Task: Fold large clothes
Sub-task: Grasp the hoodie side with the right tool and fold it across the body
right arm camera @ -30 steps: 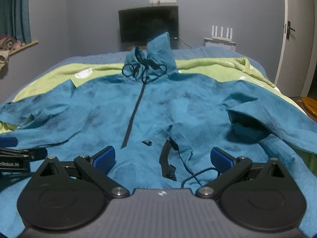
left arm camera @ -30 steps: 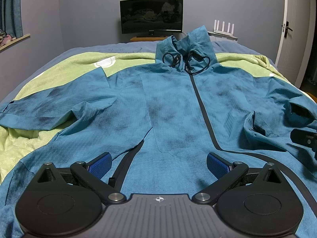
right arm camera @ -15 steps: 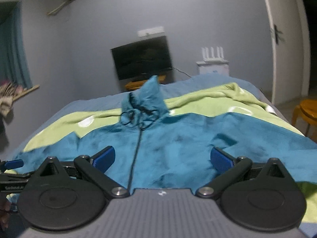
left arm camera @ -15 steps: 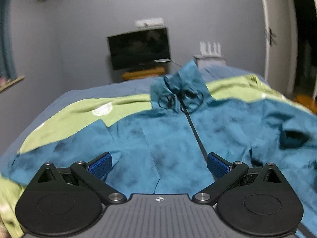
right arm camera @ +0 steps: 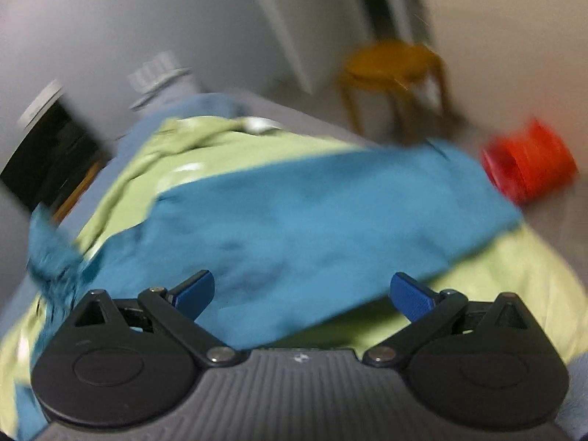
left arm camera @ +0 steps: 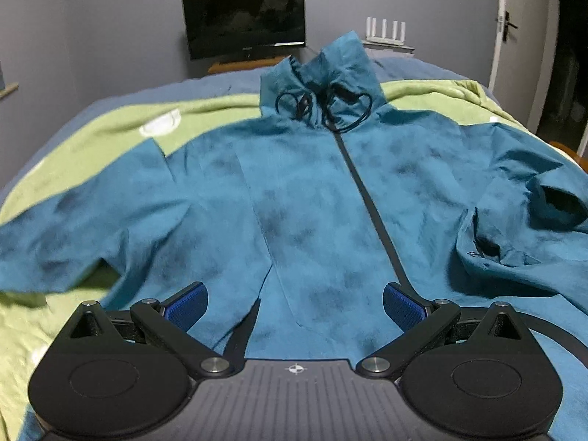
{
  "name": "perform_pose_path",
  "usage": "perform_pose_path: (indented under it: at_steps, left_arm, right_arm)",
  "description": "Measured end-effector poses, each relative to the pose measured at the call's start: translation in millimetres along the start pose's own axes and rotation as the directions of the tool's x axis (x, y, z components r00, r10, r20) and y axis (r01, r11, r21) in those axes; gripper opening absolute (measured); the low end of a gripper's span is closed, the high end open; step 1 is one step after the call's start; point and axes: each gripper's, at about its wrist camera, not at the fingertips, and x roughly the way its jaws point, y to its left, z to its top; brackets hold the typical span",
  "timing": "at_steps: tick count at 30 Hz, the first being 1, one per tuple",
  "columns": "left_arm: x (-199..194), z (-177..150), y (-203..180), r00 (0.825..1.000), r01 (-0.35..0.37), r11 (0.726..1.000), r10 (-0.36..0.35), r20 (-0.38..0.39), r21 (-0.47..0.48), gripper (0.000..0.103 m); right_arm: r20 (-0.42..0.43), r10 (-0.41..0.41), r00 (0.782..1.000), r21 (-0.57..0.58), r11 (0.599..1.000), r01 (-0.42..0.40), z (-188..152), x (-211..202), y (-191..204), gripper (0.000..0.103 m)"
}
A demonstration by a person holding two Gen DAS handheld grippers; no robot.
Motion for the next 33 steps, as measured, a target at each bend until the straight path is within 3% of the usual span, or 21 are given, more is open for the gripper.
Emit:
perform_pose_path:
  at_steps: [4,7,10,12,13,15,17,20,22,25,29,33]
  left_arm:
    - [8.5,-2.6,7.1,0.999,0.010,0.999,-0.012,-0.036,-0.043,0.103]
    - [13.0,-3.4,9.4,0.998,0.012,0.998,-0.015,-0.055,-0.067,0.103]
    - [17.1,-3.0,7.4,0.997,0.009,0.998,-0.013,-0.071,-0.062,0.103]
    - [17.3,-3.2,5.1,0.997,0.006,0.999,-0.010,-0.070,-0.051,0.103]
    - [16.9,-3.2,4.1,0.998,0.005,0.999,-0.008,-0.067,-0.047,0.103]
    - [16.4,-3.2,3.0,0.998,0.006,0.999,-0.009,-0.062,-0.041,0.103]
    - [16.6,-3.7,2.3,0.998,0.005,0.999,-0.007,-0.063,-0.039,0.103]
    - [16.9,-3.7,2.4,0.998,0.006,0.999,-0.009,-0.065,-0.041,0.103]
    - [16.8,-3.4,2.2,0.998,0.006,0.999,-0.008,-0.063,-0.041,0.103]
    - [16.2,-3.4,1.6,0.998,0.007,0.999,-0.009,-0.056,-0.043,0.103]
    - [14.9,-4.3,1.5,0.999,0.009,0.999,-0.011,-0.048,-0.047,0.103]
    - [13.1,-5.6,2.8,0.999,0.013,0.998,-0.015,-0.039,-0.055,0.103]
  right_arm:
    - [-0.076,0.022,0.997,0.235,0.972,-0.004,-9.1,44.2,-39.2,0.102]
    - [-0.064,0.027,0.998,0.368,0.930,-0.001,-14.8,61.9,-60.7,0.093]
    - [0.017,0.028,0.999,0.399,0.916,-0.033,-16.6,61.7,-65.6,0.075]
    - [0.075,0.033,0.997,0.371,0.927,-0.058,-16.4,56.5,-56.0,0.052]
    - [0.116,0.032,0.993,0.335,0.940,-0.069,-15.8,52.3,-49.6,0.046]
    - [0.183,0.021,0.983,0.258,0.964,-0.069,-11.6,45.3,-40.1,0.026]
    - [0.249,0.037,0.968,0.150,0.986,-0.077,-4.8,34.7,-19.0,0.016]
    - [0.345,0.086,0.935,-0.050,0.996,-0.073,1.3,10.2,26.9,0.009]
    - [0.399,0.141,0.906,-0.188,0.980,-0.070,1.4,-9.8,67.0,0.007]
    - [0.444,0.246,0.861,-0.342,0.935,-0.091,1.4,-41.2,123.9,0.005]
    - [0.440,0.417,0.795,-0.532,0.834,-0.144,-21.6,-77.4,211.1,0.005]
    - [0.341,0.587,0.734,-0.707,0.674,-0.211,-71.8,-107.0,293.4,0.005]
